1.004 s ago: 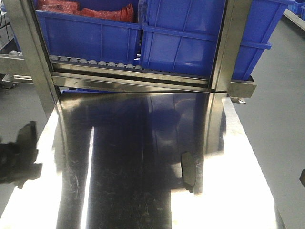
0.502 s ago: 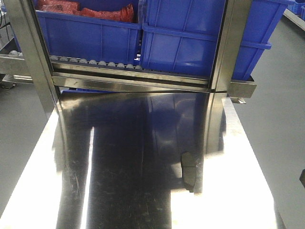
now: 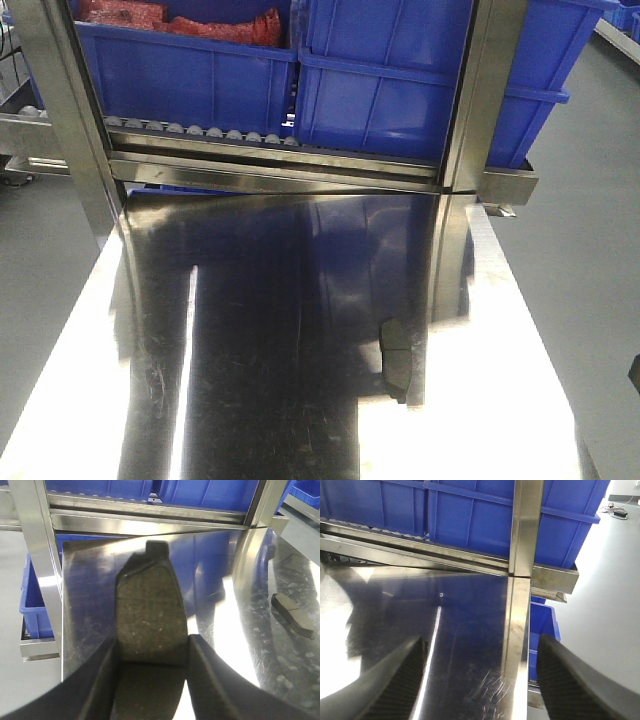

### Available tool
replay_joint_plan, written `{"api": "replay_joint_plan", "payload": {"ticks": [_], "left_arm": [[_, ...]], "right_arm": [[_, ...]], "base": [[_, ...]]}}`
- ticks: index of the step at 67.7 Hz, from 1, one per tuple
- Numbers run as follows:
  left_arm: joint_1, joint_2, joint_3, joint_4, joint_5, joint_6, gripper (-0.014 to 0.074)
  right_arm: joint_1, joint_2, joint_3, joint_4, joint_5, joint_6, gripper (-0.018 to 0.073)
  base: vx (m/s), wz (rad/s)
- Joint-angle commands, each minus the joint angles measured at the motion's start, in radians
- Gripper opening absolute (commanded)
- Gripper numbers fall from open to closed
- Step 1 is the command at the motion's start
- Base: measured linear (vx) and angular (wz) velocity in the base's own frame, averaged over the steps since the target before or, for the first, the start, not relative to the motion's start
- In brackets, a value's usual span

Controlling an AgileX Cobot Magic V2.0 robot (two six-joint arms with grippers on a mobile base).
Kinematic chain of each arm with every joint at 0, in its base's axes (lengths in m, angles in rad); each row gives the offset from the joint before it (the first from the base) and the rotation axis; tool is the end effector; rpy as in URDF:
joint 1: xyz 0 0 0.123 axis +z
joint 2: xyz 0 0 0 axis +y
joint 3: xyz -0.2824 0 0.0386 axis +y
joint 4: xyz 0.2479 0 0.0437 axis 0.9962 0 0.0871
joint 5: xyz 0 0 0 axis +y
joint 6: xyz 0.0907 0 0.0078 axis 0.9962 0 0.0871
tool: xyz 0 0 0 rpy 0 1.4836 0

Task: Move and align brake pads A on conveyor
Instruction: 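Hold the pad in the left gripper and bring the right gripper in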

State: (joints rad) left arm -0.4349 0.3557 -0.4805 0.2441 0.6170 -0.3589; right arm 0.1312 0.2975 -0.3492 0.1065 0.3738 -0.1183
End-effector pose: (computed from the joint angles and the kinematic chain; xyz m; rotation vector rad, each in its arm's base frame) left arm 0.0712 -0.0190 0.2973 0.1791 1.9580 -0.2525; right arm 0.0740 0.0133 0.2780 -0.1631 1.7977 0.1149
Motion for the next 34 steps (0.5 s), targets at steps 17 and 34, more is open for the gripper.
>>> {"api": "replay_joint_plan", "payload": {"ticks": [17, 34], "left_arm": [[-0.004, 0.002, -0.027, 0.016, -0.099, -0.007, -0.0006], [-0.004, 0.002, -0.027, 0.016, -0.099, -0.007, -0.0006]], "right_arm": [[0.0, 0.012, -0.028, -0.004, -0.069, -0.007, 0.0468], [0.0, 0.012, -0.028, -0.004, -0.071, -0.007, 0.0468]], "base": [[0.0, 0.0], [0.0, 0.0]]}}
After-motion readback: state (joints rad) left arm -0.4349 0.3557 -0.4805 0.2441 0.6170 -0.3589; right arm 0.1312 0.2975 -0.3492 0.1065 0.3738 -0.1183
